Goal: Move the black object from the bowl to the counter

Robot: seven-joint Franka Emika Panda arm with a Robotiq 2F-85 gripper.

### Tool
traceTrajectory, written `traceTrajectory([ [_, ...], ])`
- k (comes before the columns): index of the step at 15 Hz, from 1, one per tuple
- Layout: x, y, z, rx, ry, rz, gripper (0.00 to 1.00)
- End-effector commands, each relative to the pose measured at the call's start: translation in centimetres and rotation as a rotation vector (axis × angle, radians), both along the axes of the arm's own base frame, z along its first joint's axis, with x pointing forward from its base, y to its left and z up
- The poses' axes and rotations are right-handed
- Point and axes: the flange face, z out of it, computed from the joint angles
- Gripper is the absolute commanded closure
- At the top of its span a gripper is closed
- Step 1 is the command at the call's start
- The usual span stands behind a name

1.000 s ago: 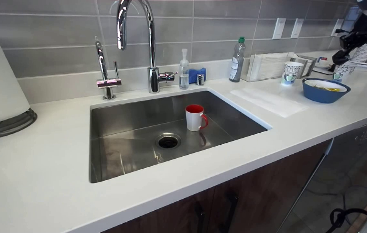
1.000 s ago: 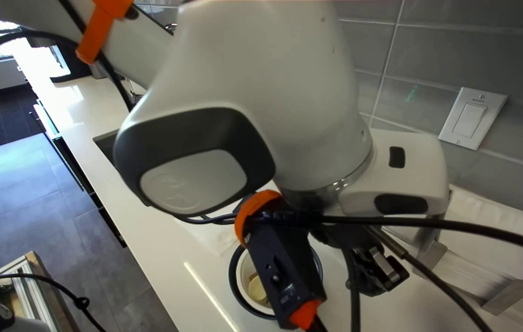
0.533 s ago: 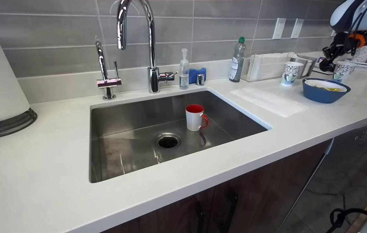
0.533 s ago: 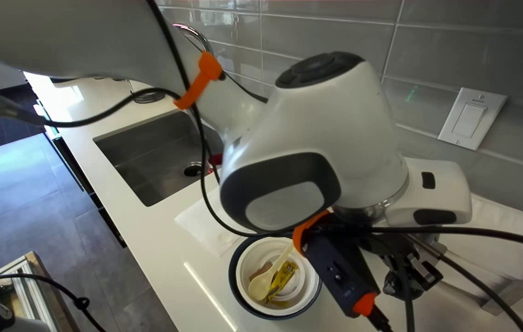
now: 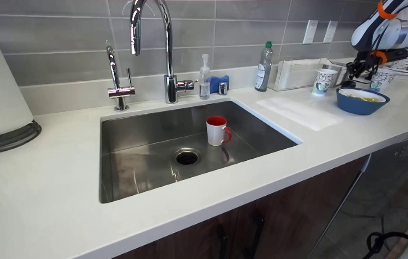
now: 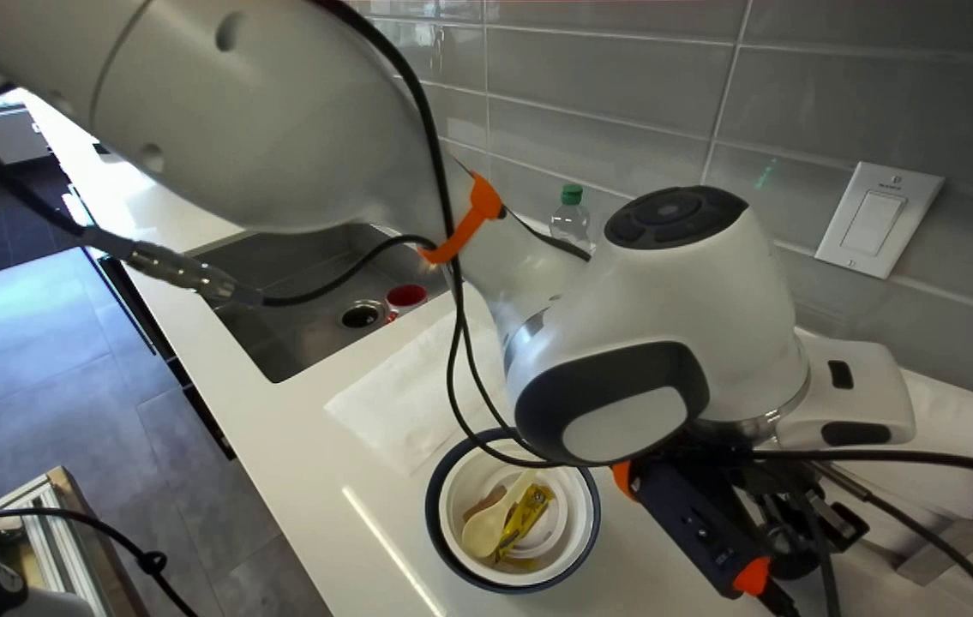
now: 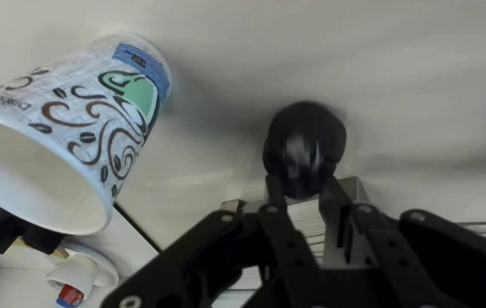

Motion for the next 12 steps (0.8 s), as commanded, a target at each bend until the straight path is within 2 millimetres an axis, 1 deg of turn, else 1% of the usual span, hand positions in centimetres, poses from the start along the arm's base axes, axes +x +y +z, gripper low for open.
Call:
traceTrajectory([
  [1, 0.0, -0.8, 1.2, 0.014, 0.054, -0.018, 0.40],
  [5, -1.3, 0.7, 3.2, 0.113, 0.174, -0.002, 0.12],
  [7, -1.7, 1.9, 4.5, 0.164, 0.203, 0.028, 0.01],
  [8, -1.8, 2.4, 5.2, 0.176, 0.207, 0.028, 0.00],
  [10, -2.1, 4.2, 6.6, 0.213, 0.220, 0.060, 0.00],
  [12, -2.4, 5.8, 7.5, 0.244, 0.233, 0.087, 0.00],
])
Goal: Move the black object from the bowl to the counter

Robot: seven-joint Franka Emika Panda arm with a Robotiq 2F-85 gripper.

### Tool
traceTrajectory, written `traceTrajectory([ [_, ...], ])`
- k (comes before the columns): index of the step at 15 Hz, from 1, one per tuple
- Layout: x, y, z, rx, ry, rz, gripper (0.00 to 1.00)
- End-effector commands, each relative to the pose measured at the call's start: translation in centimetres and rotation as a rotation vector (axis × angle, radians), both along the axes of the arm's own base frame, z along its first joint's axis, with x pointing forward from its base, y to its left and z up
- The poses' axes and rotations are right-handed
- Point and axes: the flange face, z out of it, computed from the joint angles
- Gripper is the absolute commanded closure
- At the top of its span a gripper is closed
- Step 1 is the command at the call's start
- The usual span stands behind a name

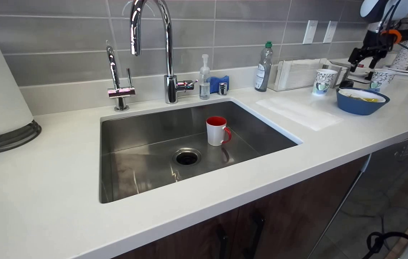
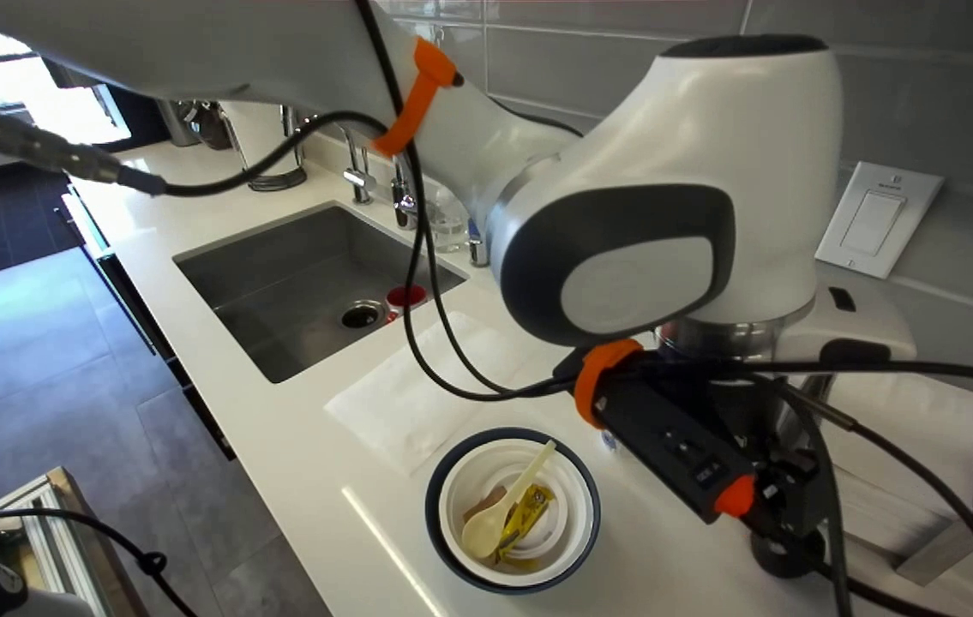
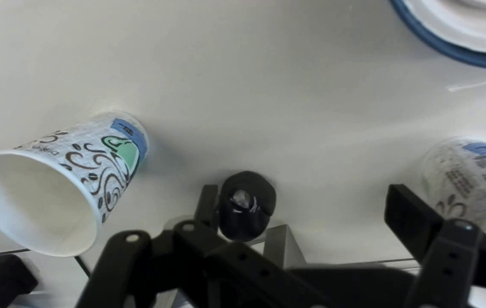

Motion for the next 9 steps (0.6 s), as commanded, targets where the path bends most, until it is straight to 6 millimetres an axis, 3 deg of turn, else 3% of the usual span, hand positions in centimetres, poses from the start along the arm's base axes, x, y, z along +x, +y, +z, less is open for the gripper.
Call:
traceTrajectory([
  [1, -1.3, 3.5, 1.9, 0.066, 0.014, 0.063, 0.00],
  [6, -1.5, 7.7, 3.2, 0.210, -0.049, 0.219, 0.00],
  [9, -2.5, 9.1, 4.4, 0.330, -0.069, 0.328, 0.00],
])
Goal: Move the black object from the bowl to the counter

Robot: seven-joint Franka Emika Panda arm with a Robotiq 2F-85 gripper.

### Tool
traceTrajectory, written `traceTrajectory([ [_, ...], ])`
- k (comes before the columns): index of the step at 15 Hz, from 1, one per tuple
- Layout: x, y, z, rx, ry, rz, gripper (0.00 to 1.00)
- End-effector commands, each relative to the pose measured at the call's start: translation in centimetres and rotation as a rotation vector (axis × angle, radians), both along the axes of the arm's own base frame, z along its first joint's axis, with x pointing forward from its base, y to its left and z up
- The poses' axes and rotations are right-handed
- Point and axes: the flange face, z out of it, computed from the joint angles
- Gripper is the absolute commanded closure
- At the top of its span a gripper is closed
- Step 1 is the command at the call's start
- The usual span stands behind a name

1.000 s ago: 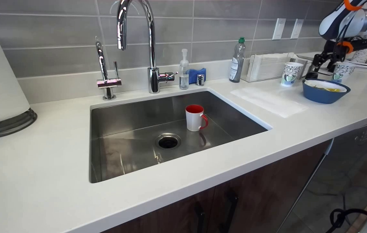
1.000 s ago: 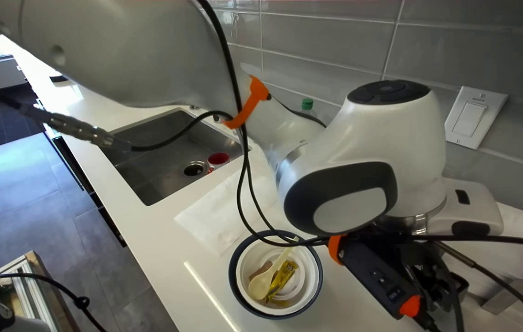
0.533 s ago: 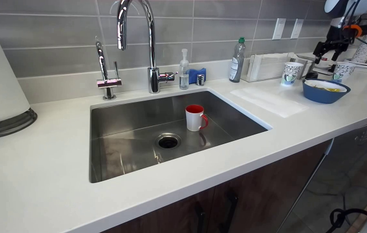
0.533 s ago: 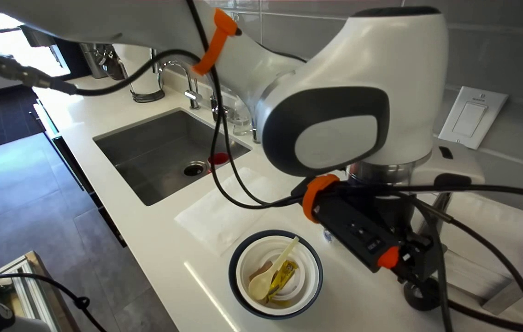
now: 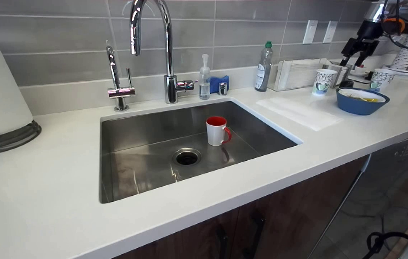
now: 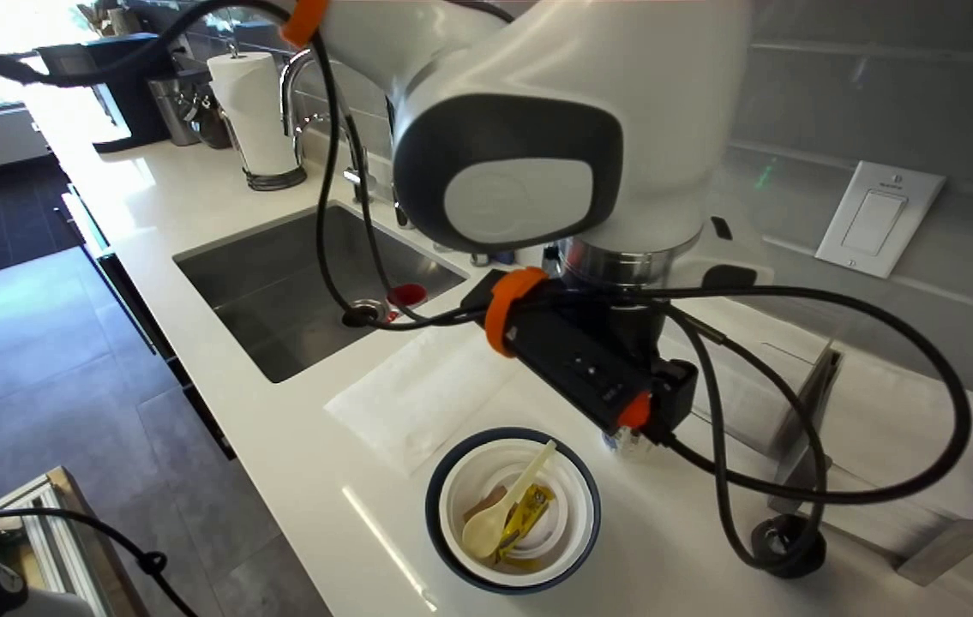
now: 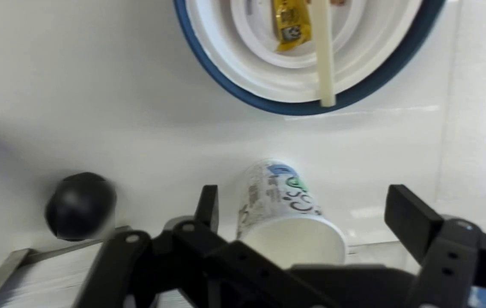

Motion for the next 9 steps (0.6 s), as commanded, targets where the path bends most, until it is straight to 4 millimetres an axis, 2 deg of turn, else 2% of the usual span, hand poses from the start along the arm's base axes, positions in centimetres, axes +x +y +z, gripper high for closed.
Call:
traceTrajectory([
  [1, -2.6, 1.8, 1.9, 0.141, -0.013, 0.150, 0.00],
  [4, -4.4, 2.1, 2.2, 0.170, 0.069, 0.286, 0.00],
  [5, -2.7, 1.6, 1.8, 0.154, 0.050, 0.214, 0.00],
  [9, -3.0, 1.4, 1.9, 0.159, 0.054, 0.219, 0.00],
])
